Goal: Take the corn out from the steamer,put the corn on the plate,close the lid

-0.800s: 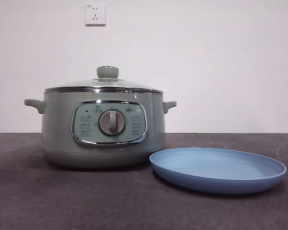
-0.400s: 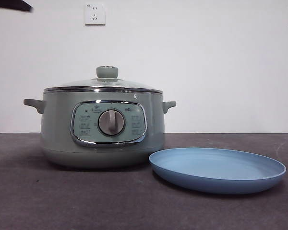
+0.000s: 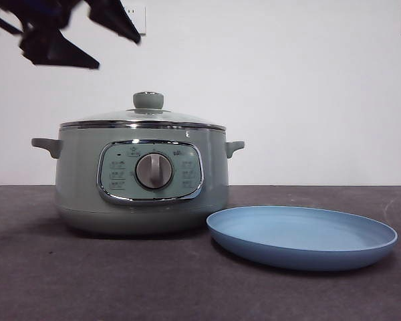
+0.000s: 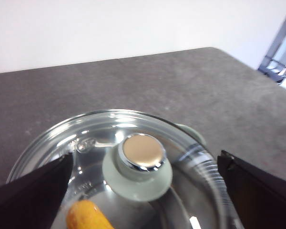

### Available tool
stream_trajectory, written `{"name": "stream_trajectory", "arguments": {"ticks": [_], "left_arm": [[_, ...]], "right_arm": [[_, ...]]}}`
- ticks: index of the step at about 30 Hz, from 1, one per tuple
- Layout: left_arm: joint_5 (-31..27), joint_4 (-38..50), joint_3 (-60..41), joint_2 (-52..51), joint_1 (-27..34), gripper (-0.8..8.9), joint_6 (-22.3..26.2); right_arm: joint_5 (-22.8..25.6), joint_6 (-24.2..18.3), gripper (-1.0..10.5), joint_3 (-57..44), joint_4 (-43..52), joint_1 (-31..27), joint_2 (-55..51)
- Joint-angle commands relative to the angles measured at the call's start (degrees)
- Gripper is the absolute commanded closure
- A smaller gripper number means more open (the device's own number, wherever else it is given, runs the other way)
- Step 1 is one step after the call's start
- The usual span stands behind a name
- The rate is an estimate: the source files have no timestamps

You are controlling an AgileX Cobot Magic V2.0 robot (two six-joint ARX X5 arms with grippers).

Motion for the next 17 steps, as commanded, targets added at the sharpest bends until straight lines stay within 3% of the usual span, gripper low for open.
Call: {"name": "stream_trajectory", "arguments": {"ticks": [1, 9, 17], "left_arm": [[-2.6, 1.0, 1.7, 3.7, -1.2, 2.63, 3.3], [-4.6, 0.7, 9.8, 13.2, -3.0, 2.65, 4.7], [-5.5, 0.4, 11.0, 17.6, -3.6, 2.68, 4.7]], "right_arm": [[0.0, -0.1, 3.8, 0.1, 0.2, 0.1, 0.0], [0.0, -0.1, 3.8, 0.1, 0.1, 0.1, 0.0], [0.1, -0.2, 3.8, 0.1, -0.1, 0.1, 0.0]]}}
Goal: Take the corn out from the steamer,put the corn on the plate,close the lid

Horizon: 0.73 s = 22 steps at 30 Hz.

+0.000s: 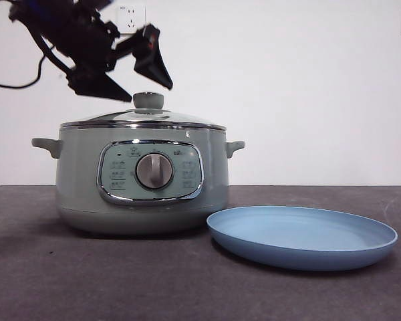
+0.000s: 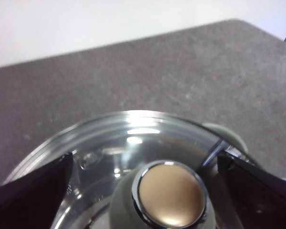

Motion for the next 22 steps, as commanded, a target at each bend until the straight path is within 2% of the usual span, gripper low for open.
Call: {"name": "stream_trajectory", "arguments": {"ticks": [1, 5, 11, 17, 22], "left_arm": [[-0.3, -0.1, -0.1, 1.2, -0.2, 2.83, 0.7], [-2.8, -1.1, -0.1, 1.3, -0.9, 2.83, 0.7], [-3.4, -3.2, -0.1, 1.3, -1.8, 2.89, 0.7], [-4.4, -3.2, -0.1, 1.3, -2.4, 5.5, 0.7], [-4.1, -3.2, -0.1, 1.3, -2.4, 8.17, 0.6]], "right_arm": [[0.0, -0.2, 3.8, 0.1, 0.2, 0.1, 0.0], [0.0, -0.2, 3.8, 0.1, 0.2, 0.1, 0.0], [0.0, -0.2, 3.8, 0.1, 0.2, 0.1, 0.0], [0.0, -0.2, 3.8, 0.1, 0.2, 0.1, 0.0], [0.0, -0.2, 3.8, 0.1, 0.2, 0.1, 0.0]]}}
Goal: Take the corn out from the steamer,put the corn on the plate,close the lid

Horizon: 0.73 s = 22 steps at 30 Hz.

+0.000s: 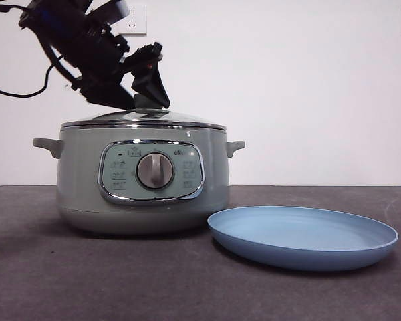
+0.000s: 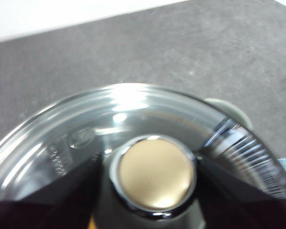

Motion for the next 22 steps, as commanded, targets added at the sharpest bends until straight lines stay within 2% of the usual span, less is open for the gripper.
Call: {"name": "stream_trajectory", "arguments": {"ticks": [1, 18, 22], "left_arm": [[-0.3, 0.0, -0.2, 0.3, 0.1, 8.25, -0.2], [1.2, 1.2, 0.5, -5.0, 0.1, 8.22, -0.3], [1.3, -1.2, 3.0, -7.7, 0.1, 8.22, -0.3]], "right_arm": [[0.0, -0.2, 3.8, 0.1, 0.1, 0.1, 0.0], [0.0, -0.2, 3.8, 0.1, 0.1, 0.1, 0.1], [0.0, -0.2, 3.8, 0.1, 0.1, 0.1, 0.1]]}}
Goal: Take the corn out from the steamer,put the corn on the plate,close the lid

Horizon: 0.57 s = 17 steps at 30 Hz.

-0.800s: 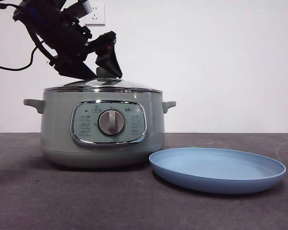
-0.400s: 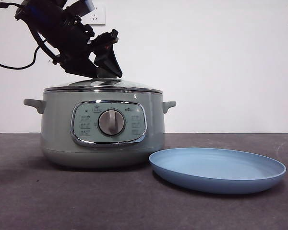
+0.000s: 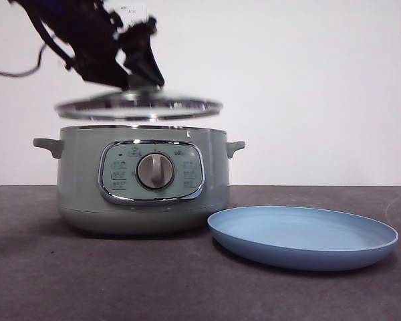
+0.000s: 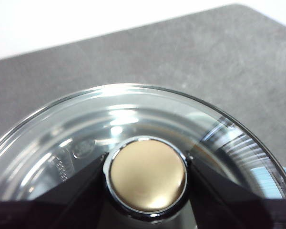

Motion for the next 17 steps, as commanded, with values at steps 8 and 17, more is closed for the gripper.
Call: {"name": "stream_trajectory", "arguments": {"ticks": [8, 17], "left_arm": [[1.7, -8.3, 7.4, -12.6, 0.2, 8.22, -1.1], [1.4, -20.0, 7.4, -31.2, 0.2, 8.22, -2.2]], "right_arm": [[-0.1, 1.6, 3.8, 0.1, 1.6, 0.1, 0.7], [0.0, 14.2, 3.8, 0.1, 18.9, 3.4, 6.1]]}}
